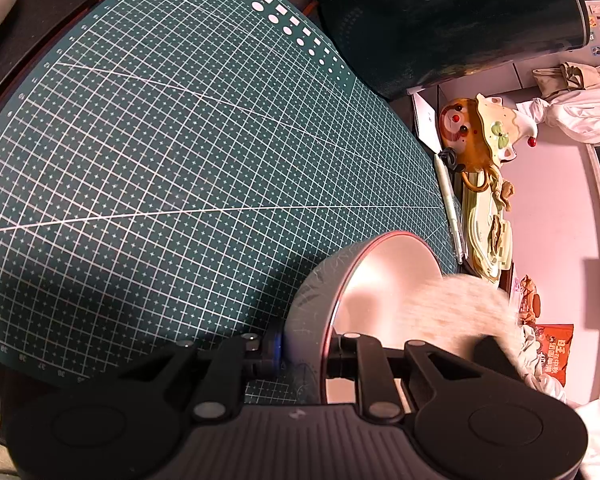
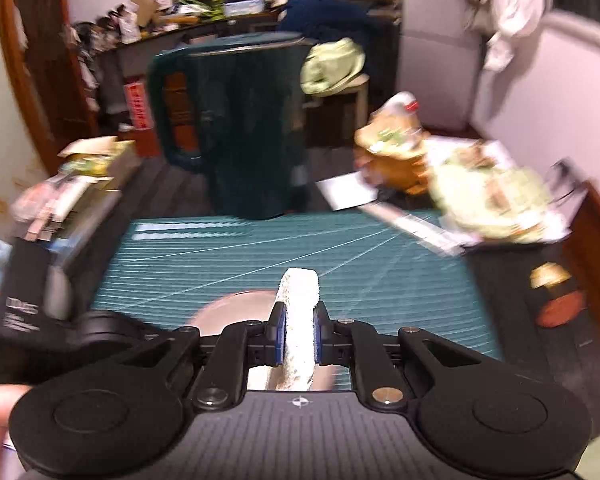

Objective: Clean bowl
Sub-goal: 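Wipe the sponge along the bowl's inner wall near the rim with the right tool, then lift the sponge out of the bowl and pull the right tool back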

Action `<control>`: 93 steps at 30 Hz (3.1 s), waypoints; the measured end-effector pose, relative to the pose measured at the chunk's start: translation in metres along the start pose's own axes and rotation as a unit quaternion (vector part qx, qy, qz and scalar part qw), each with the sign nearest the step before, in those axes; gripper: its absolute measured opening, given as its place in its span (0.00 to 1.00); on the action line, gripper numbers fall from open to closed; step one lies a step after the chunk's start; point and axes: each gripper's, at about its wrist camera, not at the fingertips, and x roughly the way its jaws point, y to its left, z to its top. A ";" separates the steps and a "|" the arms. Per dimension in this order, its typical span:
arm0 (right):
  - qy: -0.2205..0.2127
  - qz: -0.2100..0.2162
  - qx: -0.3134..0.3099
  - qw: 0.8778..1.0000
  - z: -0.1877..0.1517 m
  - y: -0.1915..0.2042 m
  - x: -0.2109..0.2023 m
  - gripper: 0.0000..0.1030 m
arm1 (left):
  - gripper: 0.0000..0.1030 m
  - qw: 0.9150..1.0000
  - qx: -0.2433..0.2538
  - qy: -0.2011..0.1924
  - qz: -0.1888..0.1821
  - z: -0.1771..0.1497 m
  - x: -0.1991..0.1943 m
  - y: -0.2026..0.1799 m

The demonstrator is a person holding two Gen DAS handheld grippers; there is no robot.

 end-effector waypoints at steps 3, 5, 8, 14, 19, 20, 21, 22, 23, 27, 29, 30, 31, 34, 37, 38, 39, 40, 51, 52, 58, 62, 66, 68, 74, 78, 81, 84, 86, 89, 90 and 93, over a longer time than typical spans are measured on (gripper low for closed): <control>0.035 0.005 0.004 0.999 -0.008 0.006 0.025 0.12 | 0.17 1.000 -0.003 0.000 0.000 -0.002 -0.002 0.000; 0.037 -0.006 -0.002 0.999 -0.012 0.009 0.034 0.12 | 0.17 1.000 -0.007 0.002 -0.003 -0.001 -0.002 0.002; 0.042 -0.019 -0.005 0.999 -0.014 0.008 0.042 0.12 | 0.17 1.000 -0.002 0.000 0.000 -0.002 -0.002 0.000; 0.048 -0.066 -0.042 0.996 -0.020 0.015 0.048 0.12 | 0.17 1.000 0.000 0.000 0.001 0.003 0.002 -0.004; 0.035 -0.103 -0.076 0.991 -0.022 0.018 0.041 0.11 | 0.17 1.000 0.002 0.001 0.001 0.003 0.002 -0.003; 0.031 -0.106 -0.079 0.991 -0.021 0.018 0.038 0.11 | 0.17 1.000 0.002 0.001 0.001 0.003 0.003 -0.004; 0.028 -0.107 -0.081 0.990 -0.021 0.018 0.035 0.11 | 0.17 1.000 0.002 0.001 0.001 0.003 0.004 -0.004; 0.027 -0.108 -0.082 0.990 -0.020 0.018 0.034 0.11 | 0.17 1.000 0.002 0.001 0.001 0.003 0.003 -0.002; 0.023 -0.109 -0.085 0.990 -0.019 0.018 0.031 0.11 | 0.17 1.000 0.002 0.001 0.001 0.003 0.003 -0.002; 0.010 -0.112 -0.085 0.990 -0.015 0.016 0.021 0.11 | 0.17 1.000 0.001 0.002 0.000 0.003 0.002 -0.002; 0.004 -0.113 -0.082 0.990 -0.013 0.013 0.016 0.11 | 0.17 1.000 0.001 0.002 0.000 0.003 0.002 -0.001; 0.003 -0.110 -0.079 0.991 -0.011 0.011 0.014 0.11 | 0.17 1.000 0.001 0.002 0.000 0.003 0.002 -0.002; 0.003 -0.108 -0.075 0.991 -0.010 0.009 0.013 0.12 | 0.17 1.000 0.000 0.001 0.000 0.003 0.001 -0.001; 0.000 -0.105 -0.064 0.992 -0.008 0.003 0.009 0.12 | 0.17 1.000 0.000 0.002 -0.001 0.003 0.001 0.000; -0.008 -0.102 -0.056 0.993 -0.006 -0.001 0.003 0.12 | 0.17 1.000 0.000 0.000 0.000 0.000 0.003 -0.001; -0.011 -0.098 -0.052 0.994 -0.005 -0.003 0.000 0.12 | 0.17 1.000 -0.001 0.000 0.000 0.000 0.002 0.000; -0.013 -0.088 -0.042 0.995 -0.003 -0.007 -0.003 0.12 | 0.17 1.000 -0.001 0.000 -0.001 0.000 0.002 0.000; -0.015 -0.075 -0.030 0.997 -0.001 -0.012 -0.006 0.12 | 0.17 1.000 -0.001 0.001 -0.001 0.000 0.002 0.001; 0.022 0.054 0.078 0.995 -0.001 -0.039 0.004 0.12 | 0.17 1.000 -0.002 0.000 -0.001 0.000 0.000 0.002; 0.026 0.051 0.074 0.996 -0.003 -0.033 0.008 0.12 | 0.17 1.000 -0.001 0.000 0.000 0.000 0.000 0.002; 0.031 0.003 0.035 0.999 -0.015 -0.008 0.033 0.12 | 0.17 1.000 -0.002 -0.001 0.001 0.000 0.001 0.000; 0.030 -0.005 0.029 0.999 -0.018 -0.009 0.033 0.12 | 0.17 1.000 0.000 -0.002 -0.001 -0.001 0.001 0.001; 0.022 0.035 0.056 0.998 -0.013 -0.021 0.021 0.12 | 0.17 1.000 0.007 -0.002 0.001 -0.002 0.001 -0.001; 0.016 0.054 0.070 0.996 -0.011 -0.027 0.014 0.12 | 0.17 1.000 0.006 -0.001 0.000 -0.002 0.001 -0.001; -0.024 0.082 0.115 0.990 -0.007 -0.057 -0.023 0.12 | 0.17 1.000 0.005 0.007 -0.005 0.001 0.002 0.001; -0.047 0.076 0.147 0.985 -0.004 -0.085 -0.049 0.12 | 0.17 1.000 0.020 0.009 -0.005 0.002 0.002 0.000; -0.045 0.058 0.156 0.985 -0.011 -0.096 -0.051 0.12 | 0.17 1.000 0.021 0.008 -0.015 0.002 0.002 0.003; -0.032 0.057 0.174 0.983 -0.022 -0.104 -0.042 0.12 | 0.18 1.000 0.012 0.016 -0.011 0.006 0.003 0.002; -0.024 0.062 0.188 0.980 -0.030 -0.107 -0.033 0.12 | 0.18 1.000 0.016 0.017 -0.002 0.008 0.003 -0.001; -0.012 0.068 0.198 0.978 -0.038 -0.107 -0.019 0.12 | 0.18 1.000 0.024 0.013 0.001 0.007 0.004 -0.004; -0.008 0.069 0.201 0.977 -0.040 -0.107 -0.015 0.12 | 0.18 1.000 0.022 0.015 -0.001 0.008 0.004 -0.004; -0.013 0.072 0.203 0.976 -0.042 -0.108 -0.012 0.12 | 0.18 1.000 0.017 0.023 -0.006 0.010 0.006 -0.002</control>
